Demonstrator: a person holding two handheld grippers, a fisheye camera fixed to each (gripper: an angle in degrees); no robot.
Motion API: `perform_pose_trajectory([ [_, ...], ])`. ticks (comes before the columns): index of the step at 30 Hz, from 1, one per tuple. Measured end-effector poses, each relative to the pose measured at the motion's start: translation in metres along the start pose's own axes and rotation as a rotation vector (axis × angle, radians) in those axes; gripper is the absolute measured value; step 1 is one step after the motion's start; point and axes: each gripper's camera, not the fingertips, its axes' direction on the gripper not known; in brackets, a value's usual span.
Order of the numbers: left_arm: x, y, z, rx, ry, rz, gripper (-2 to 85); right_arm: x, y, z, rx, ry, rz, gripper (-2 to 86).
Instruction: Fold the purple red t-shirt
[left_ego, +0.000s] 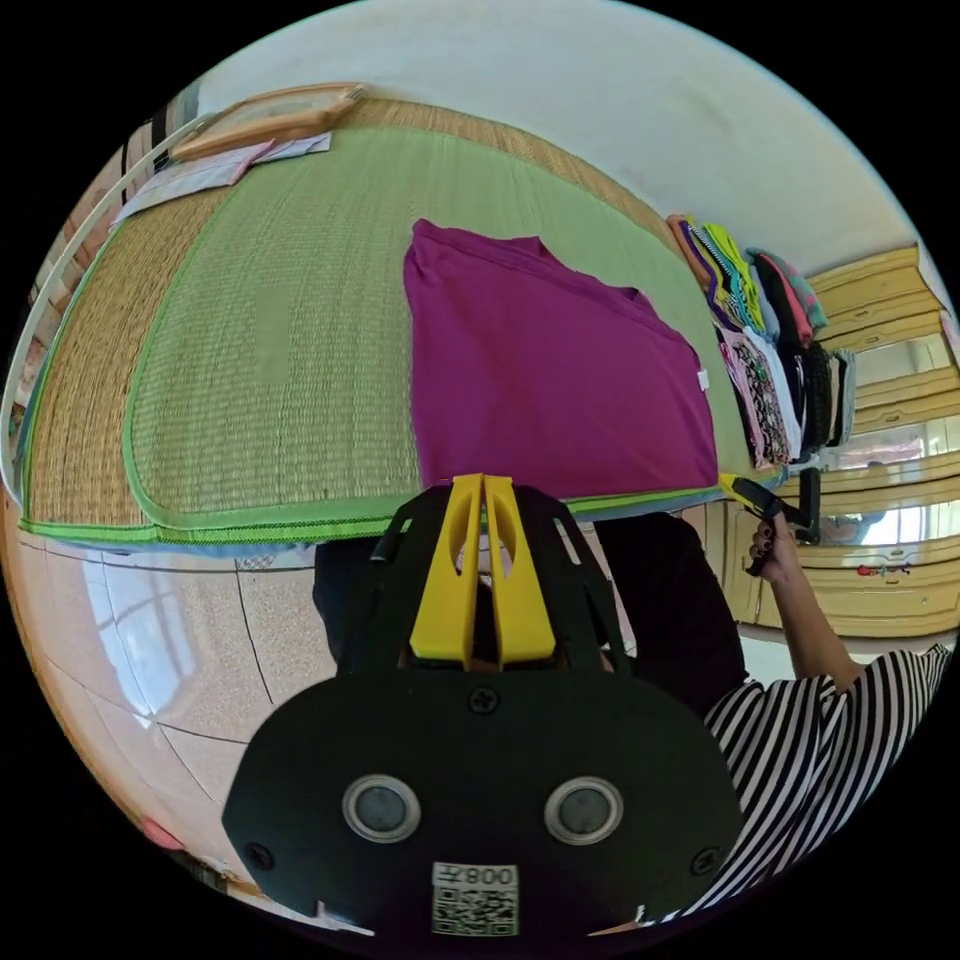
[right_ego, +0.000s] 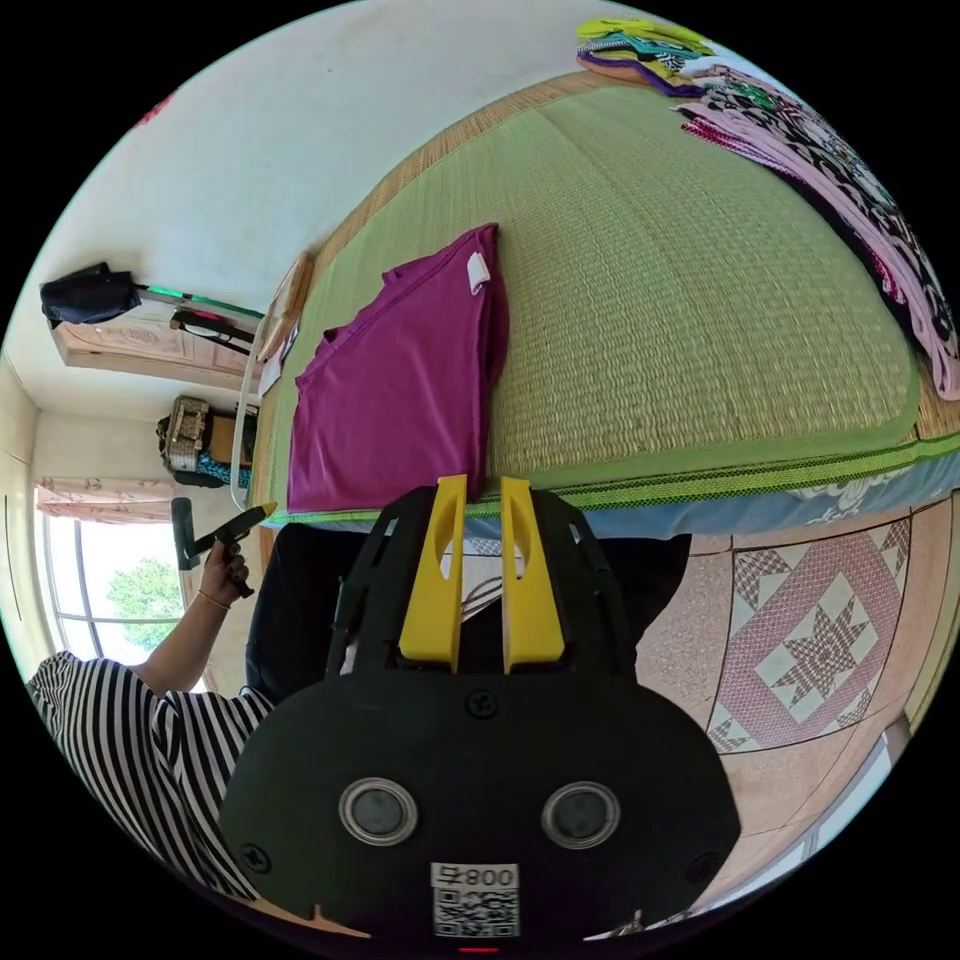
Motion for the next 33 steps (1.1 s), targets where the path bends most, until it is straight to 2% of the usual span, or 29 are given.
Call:
perform_pose_trajectory([
  [4, 0.023, 0.0, 0.046, -0.024, 0.064, 0.08, 0.1, 0.006, 0.001, 0.002, -0.016, -0.049, 0.004, 6.4],
  [9, 0.084, -0.009, 0.13, -0.091, 0.193, 0.282, 0.3, 0.024, 0.005, -0.008, -0.007, -0.102, 0.023, 3.8],
  [17, 0.183, -0.016, 0.247, -0.189, 0.237, 0.569, 1.5, 0.04, 0.007, -0.024, -0.017, -0.144, 0.017, 1.4],
  [25, 0.254, -0.01, 0.351, -0.216, 0.148, 0.768, 4.7, 0.05, 0.015, -0.054, 0.029, -0.267, 0.027, 0.4],
  [33, 0.309, 0.007, 0.448, -0.189, -0.062, 0.94, 6.3, 0.044, 0.01, -0.087, 0.071, -0.356, -0.013, 0.4],
])
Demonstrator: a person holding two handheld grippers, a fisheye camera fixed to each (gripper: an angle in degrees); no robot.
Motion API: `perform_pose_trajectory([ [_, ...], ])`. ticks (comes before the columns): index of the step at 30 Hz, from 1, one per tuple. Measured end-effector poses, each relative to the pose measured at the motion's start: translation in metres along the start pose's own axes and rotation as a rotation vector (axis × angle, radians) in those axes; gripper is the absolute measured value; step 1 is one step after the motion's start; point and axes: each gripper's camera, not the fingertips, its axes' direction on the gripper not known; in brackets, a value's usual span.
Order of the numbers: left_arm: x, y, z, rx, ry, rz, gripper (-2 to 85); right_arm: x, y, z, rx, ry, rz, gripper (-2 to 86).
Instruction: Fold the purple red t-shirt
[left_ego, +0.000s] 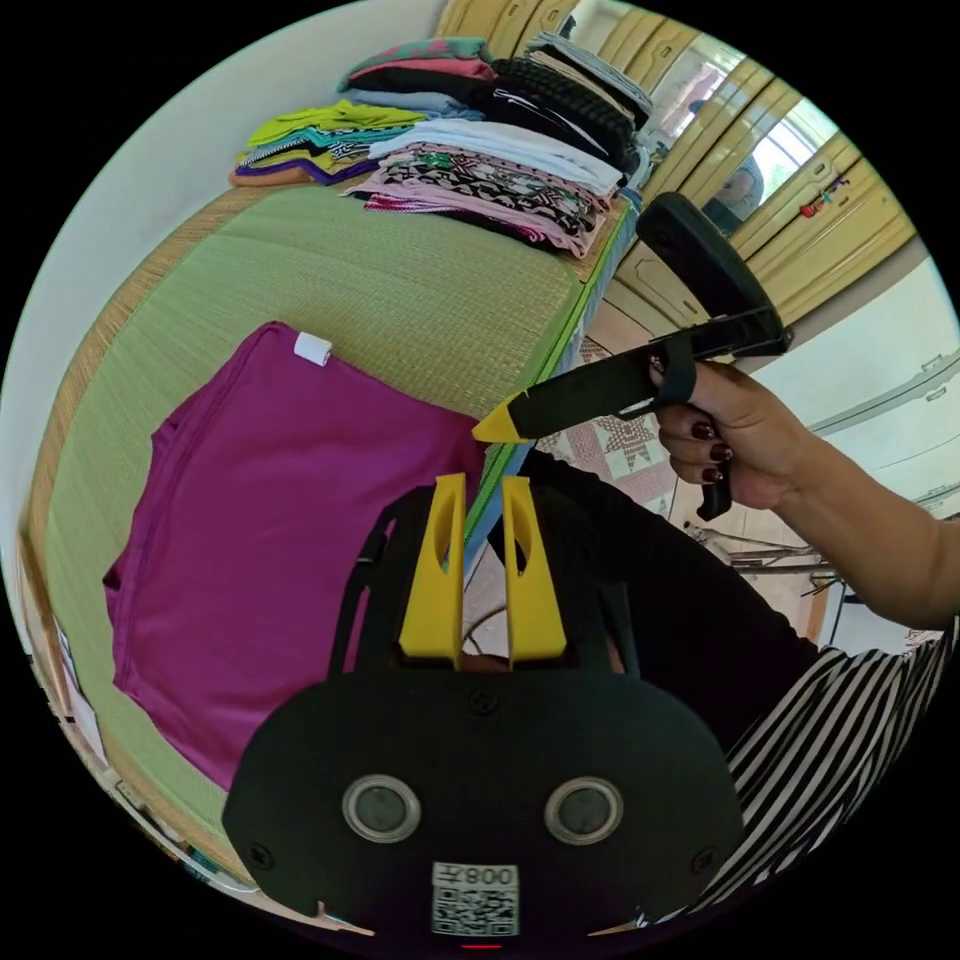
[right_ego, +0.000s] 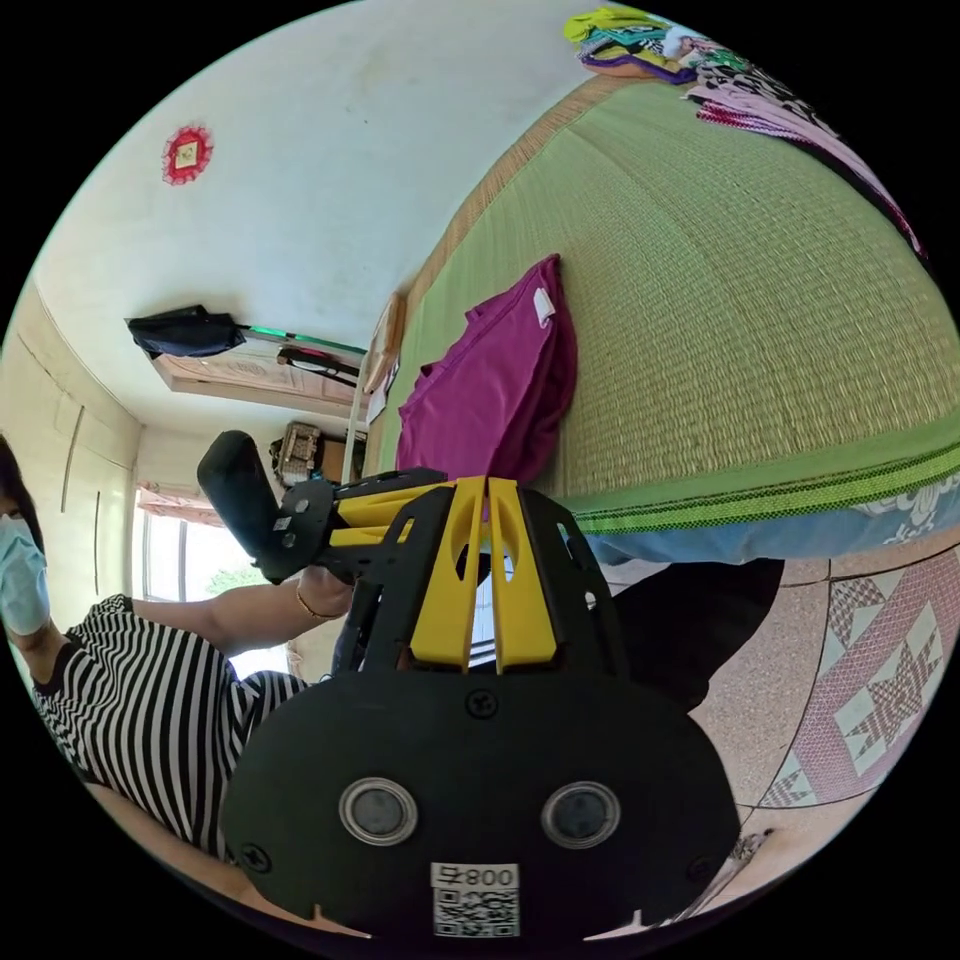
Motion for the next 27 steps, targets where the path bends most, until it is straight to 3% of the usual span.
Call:
perform_pose_trajectory([
  [7, 0.003, -0.02, 0.056, -0.026, -0.084, -0.012, 2.9, -0.014, -0.008, -0.005, -0.026, -0.021, -0.021, 0.4],
  [27, -0.044, -0.05, 0.147, 0.013, 0.088, -0.138, 1.4, -0.027, -0.091, -0.027, 0.043, 0.137, 0.085, 6.8],
])
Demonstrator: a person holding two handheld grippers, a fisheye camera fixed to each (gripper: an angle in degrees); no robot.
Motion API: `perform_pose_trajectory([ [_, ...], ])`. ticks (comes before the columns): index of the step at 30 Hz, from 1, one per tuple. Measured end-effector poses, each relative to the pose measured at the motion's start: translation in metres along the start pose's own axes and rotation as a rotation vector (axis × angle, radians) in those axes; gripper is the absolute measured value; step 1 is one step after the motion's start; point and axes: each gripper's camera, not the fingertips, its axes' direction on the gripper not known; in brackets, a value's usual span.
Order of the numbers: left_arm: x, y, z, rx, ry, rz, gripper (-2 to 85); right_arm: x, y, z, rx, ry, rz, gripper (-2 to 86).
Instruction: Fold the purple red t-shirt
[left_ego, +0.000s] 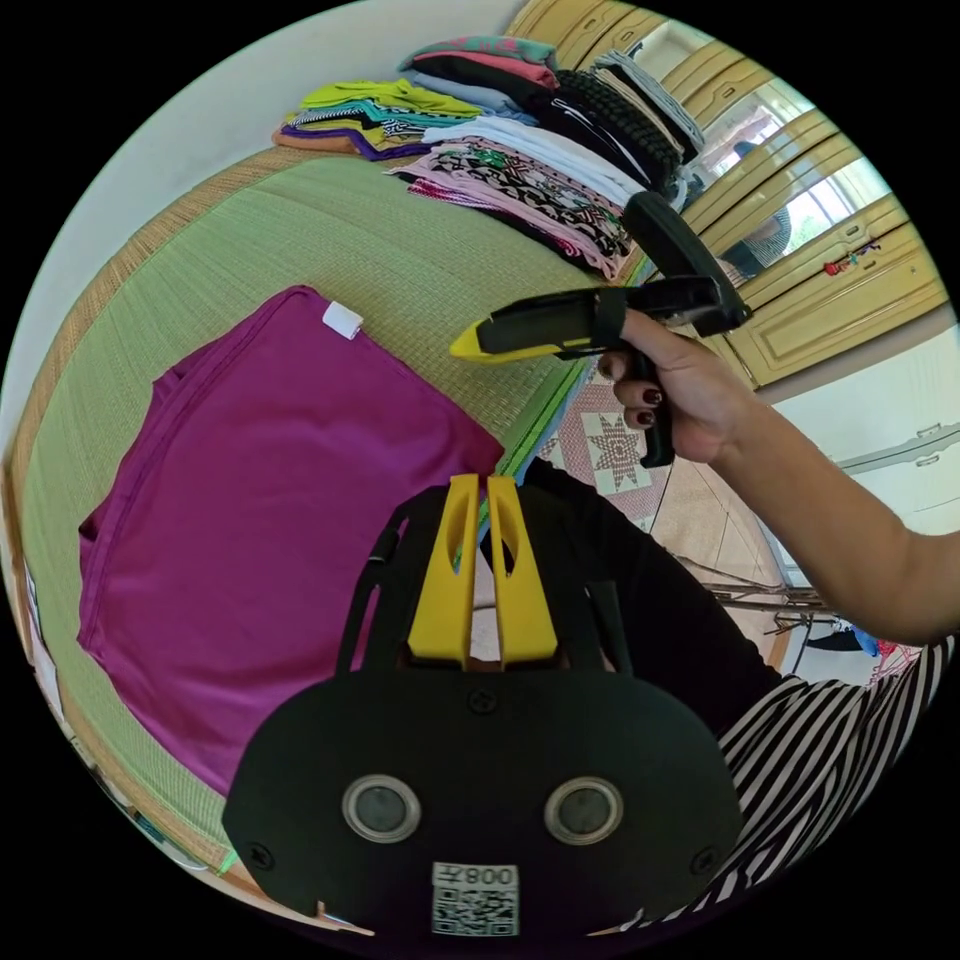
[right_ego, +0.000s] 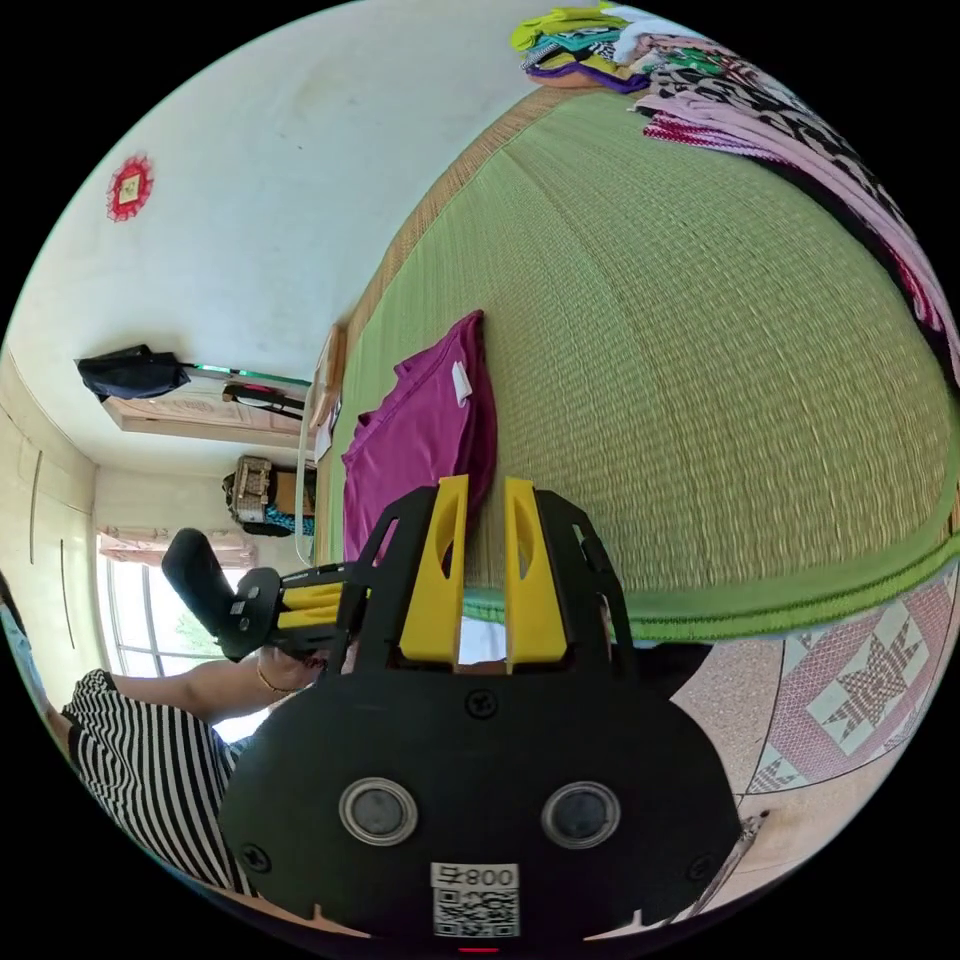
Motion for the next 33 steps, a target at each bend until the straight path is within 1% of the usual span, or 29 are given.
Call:
perform_pose_trajectory([
  [11, -0.015, -0.019, 0.013, 0.003, 0.059, -0.019, 1.5, -0.033, -0.083, 0.03, -0.054, 0.035, -0.011, 8.1],
  [16, -0.021, -0.022, 0.012, 0.009, 0.094, -0.033, 1.5, -0.04, -0.106, 0.04, -0.058, -0.002, 0.002, 7.6],
  [33, -0.022, -0.017, -0.034, 0.038, 0.176, -0.064, 1.4, -0.084, -0.16, 0.083, -0.132, -0.01, -0.062, 5.7],
])
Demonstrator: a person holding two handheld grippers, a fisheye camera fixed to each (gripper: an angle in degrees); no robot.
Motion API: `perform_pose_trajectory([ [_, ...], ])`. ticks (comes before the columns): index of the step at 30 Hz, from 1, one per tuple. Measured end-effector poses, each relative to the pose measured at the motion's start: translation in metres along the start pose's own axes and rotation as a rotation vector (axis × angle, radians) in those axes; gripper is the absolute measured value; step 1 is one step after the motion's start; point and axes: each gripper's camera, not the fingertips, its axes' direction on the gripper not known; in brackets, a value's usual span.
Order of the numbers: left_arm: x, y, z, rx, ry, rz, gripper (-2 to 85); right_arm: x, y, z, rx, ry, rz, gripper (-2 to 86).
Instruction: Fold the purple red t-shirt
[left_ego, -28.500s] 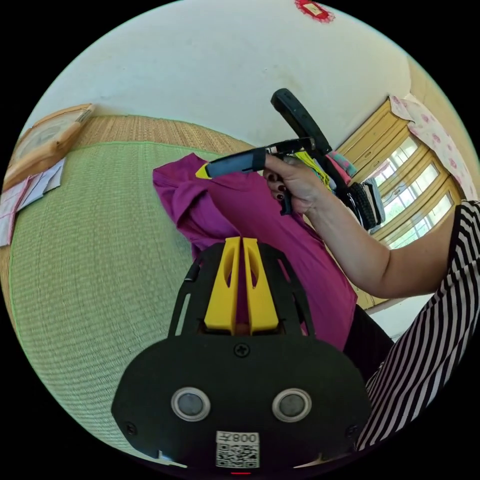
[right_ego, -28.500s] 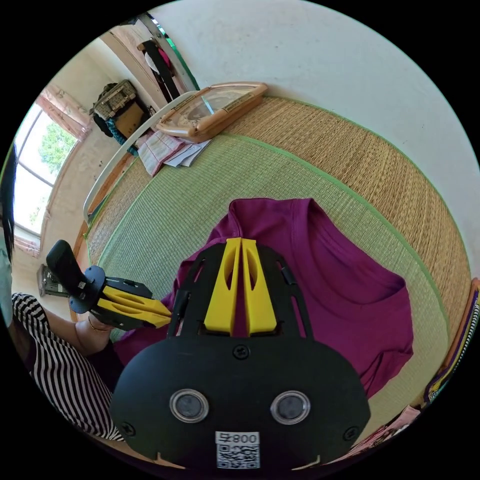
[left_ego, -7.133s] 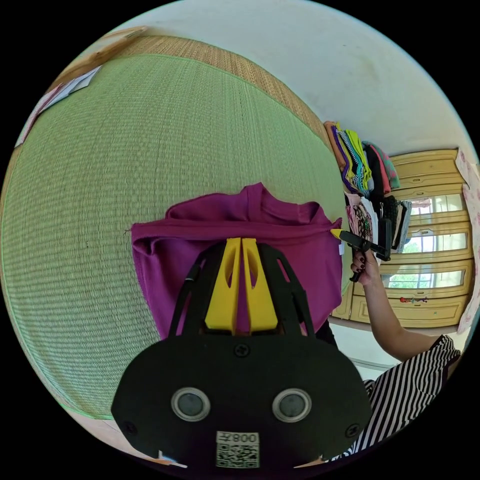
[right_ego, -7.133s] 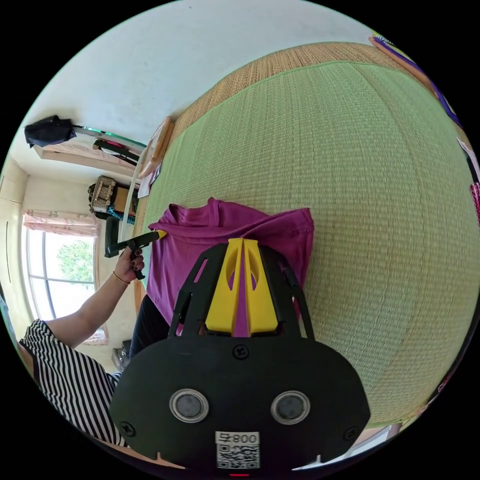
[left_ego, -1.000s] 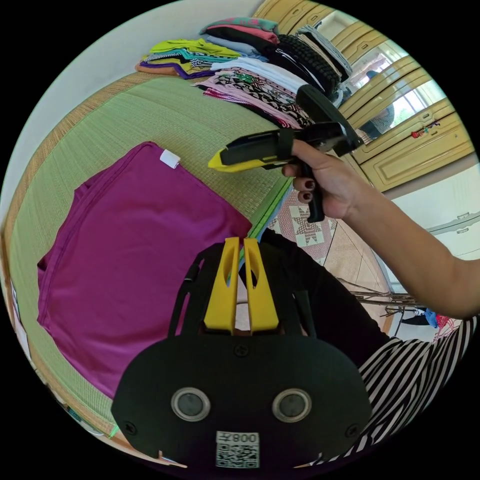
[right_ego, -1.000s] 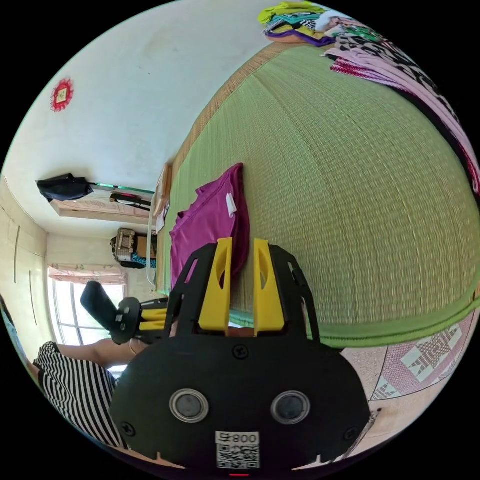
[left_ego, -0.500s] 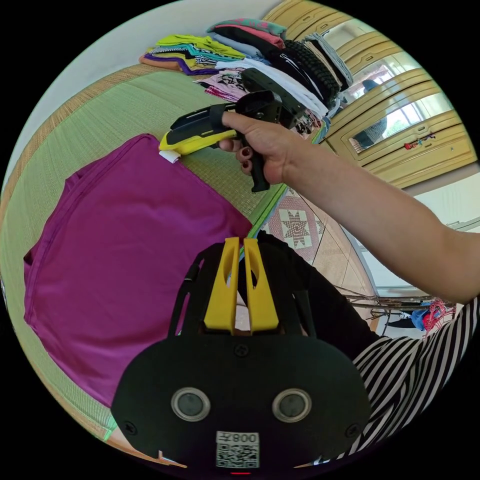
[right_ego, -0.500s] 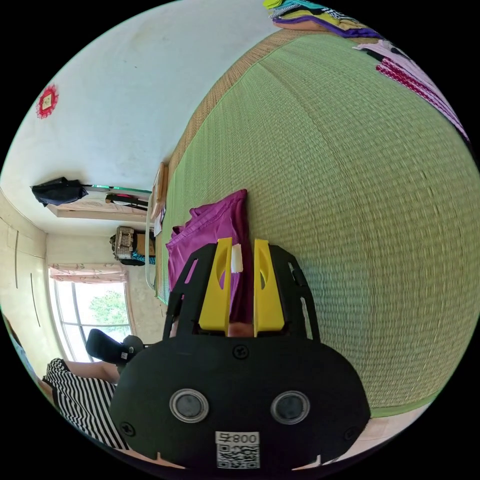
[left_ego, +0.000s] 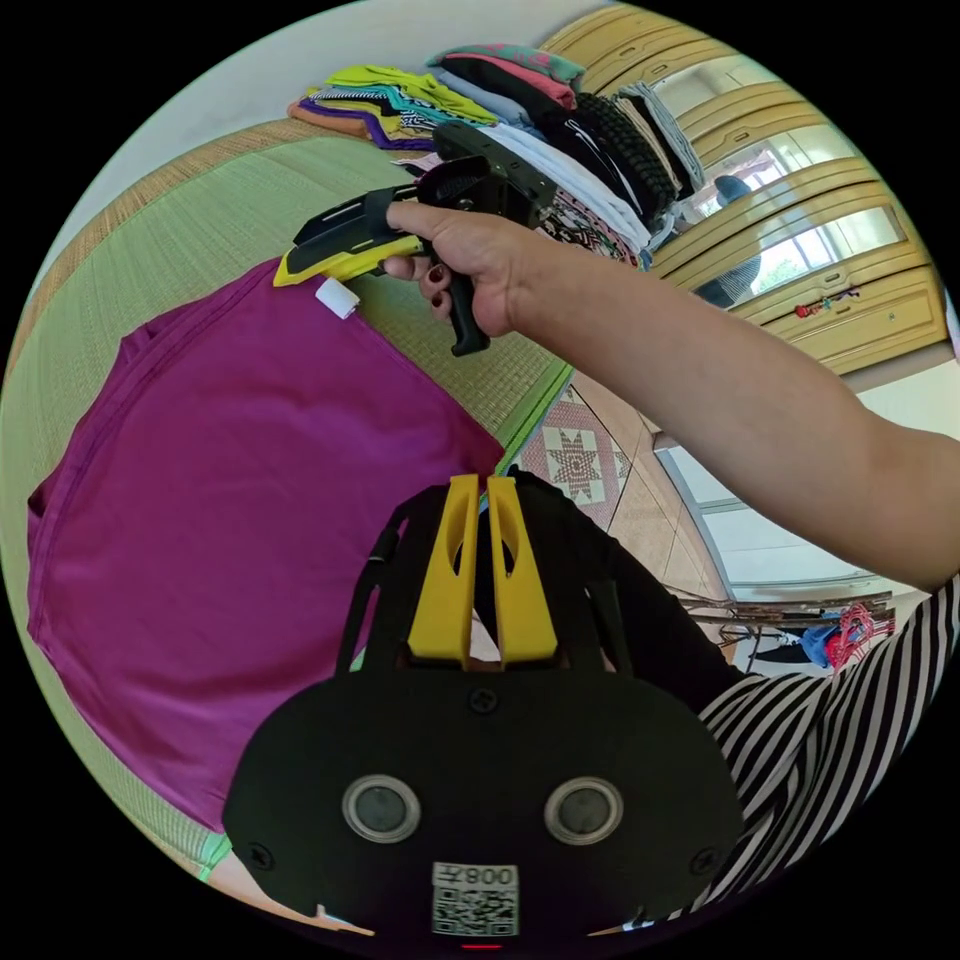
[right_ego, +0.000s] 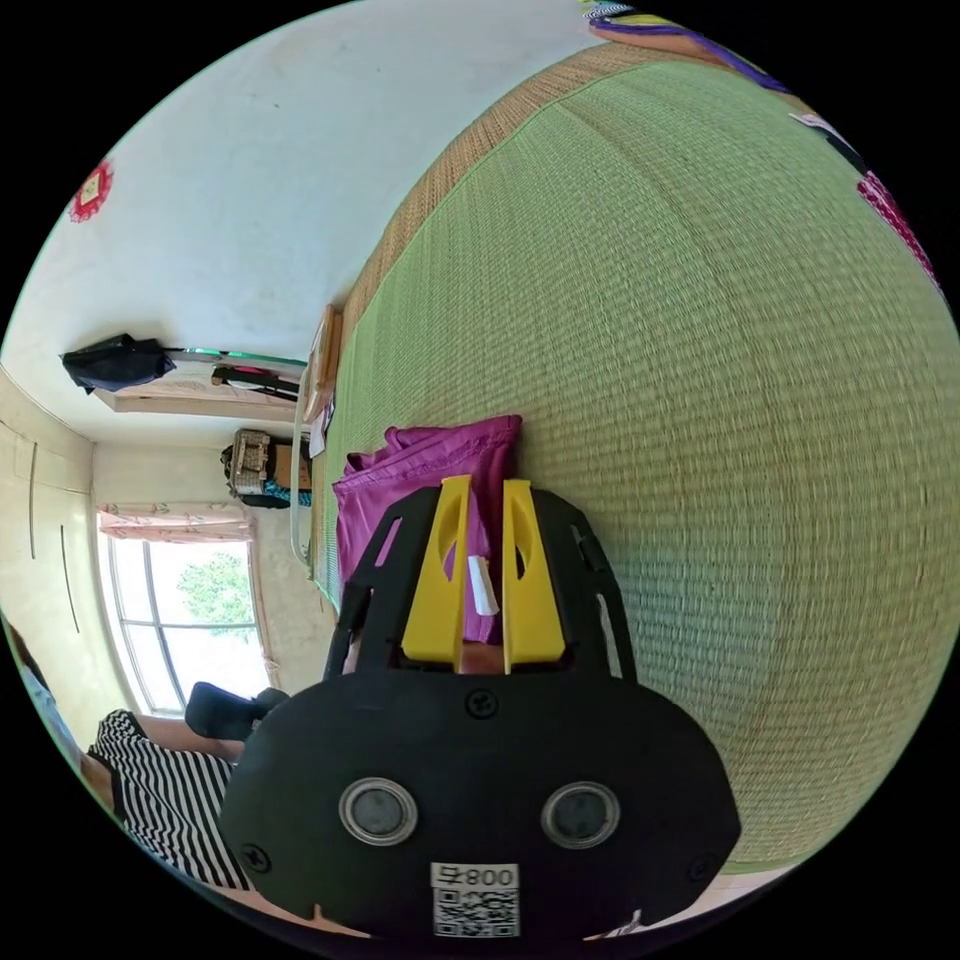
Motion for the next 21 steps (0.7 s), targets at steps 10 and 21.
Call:
perform_pose_trajectory([
  [10, 0.02, 0.017, -0.054, 0.027, 0.023, -0.018, 1.3, -0.014, -0.009, 0.026, -0.01, -0.004, 0.013, 2.9],
  [21, 0.052, 0.068, -0.161, 0.114, 0.06, -0.047, 1.2, -0.052, 0.003, 0.046, 0.073, -0.036, -0.006, 2.6],
])
